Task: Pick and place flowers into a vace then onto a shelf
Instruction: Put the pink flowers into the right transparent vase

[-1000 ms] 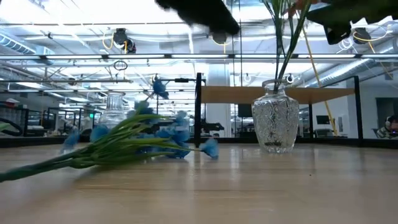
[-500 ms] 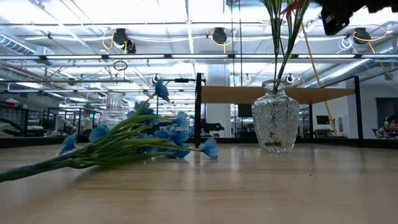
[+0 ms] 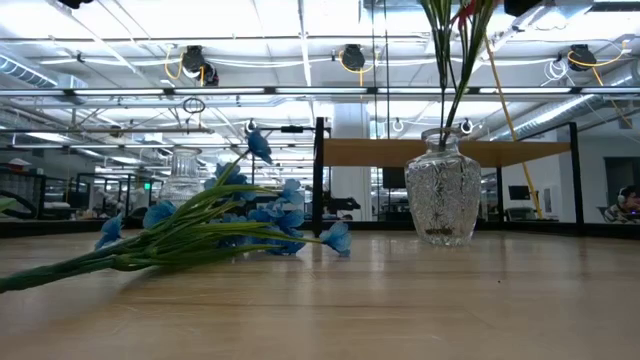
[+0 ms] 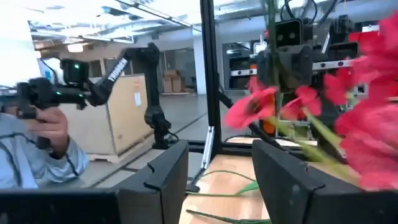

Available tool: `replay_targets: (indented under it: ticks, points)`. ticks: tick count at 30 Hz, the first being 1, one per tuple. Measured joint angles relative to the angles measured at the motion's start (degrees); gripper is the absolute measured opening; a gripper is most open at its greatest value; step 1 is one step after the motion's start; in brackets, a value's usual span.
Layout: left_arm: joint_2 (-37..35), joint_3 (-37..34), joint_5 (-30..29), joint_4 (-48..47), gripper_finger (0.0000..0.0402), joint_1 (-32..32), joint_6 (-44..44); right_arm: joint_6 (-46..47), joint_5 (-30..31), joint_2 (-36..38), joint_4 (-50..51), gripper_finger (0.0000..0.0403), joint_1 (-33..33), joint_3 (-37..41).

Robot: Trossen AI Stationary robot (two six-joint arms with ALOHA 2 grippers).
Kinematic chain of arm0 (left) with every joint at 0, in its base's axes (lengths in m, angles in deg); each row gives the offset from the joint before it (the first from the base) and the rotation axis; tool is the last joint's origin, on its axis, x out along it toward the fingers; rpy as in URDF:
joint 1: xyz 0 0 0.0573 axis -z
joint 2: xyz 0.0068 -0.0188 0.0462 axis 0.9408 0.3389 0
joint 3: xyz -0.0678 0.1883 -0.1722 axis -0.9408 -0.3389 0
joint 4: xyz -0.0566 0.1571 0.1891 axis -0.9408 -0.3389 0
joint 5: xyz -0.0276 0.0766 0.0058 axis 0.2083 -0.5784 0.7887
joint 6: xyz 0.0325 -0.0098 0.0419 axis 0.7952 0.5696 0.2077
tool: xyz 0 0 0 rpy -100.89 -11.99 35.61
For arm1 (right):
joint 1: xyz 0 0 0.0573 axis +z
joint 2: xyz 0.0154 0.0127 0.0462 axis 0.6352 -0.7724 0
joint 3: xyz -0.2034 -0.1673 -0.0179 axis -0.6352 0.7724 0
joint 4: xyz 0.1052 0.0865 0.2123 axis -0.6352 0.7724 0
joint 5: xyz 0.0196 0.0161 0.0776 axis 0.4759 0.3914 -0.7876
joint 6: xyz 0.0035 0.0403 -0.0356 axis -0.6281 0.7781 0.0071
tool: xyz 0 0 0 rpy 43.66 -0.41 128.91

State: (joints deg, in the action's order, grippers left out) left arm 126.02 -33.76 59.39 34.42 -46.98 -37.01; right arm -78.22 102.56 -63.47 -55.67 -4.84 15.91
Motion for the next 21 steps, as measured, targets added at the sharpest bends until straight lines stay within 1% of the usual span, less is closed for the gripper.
replay_targets:
  ticks: [5,8,12,14,16,21]
  points:
    - [3.43,1.23,1.63,4.75,0.0016,-0.09,-1.62,-1.7,0.03,-6.52,-1.92,0.0169,0.33,-4.12]
    - [5.05,2.09,2.37,5.22,0.0016,-0.1,-2.0,-4.34,0.53,-10.54,-1.92,0.0169,1.21,-7.49]
    - [7.7,4.63,3.16,5.39,0.0016,-0.1,-2.71,-7.3,4.53,-14.53,-1.95,0.0169,1.79,-11.46]
    - [8.86,5.87,4.14,5.2,0.0016,-0.1,-2.99,-7.82,6.46,-15.89,-1.62,0.0169,1.71,-12.76]
    - [10.04,7.35,5.43,5.23,0.0016,-0.1,-3.06,-7.87,6.33,-16.87,-1.64,0.0169,1.4,-13.43]
    - [12.94,10.06,5.97,4.06,0.0016,-0.47,-3.68,-7.89,6.29,-17.63,-4.23,0.0169,0.87,-13.69]
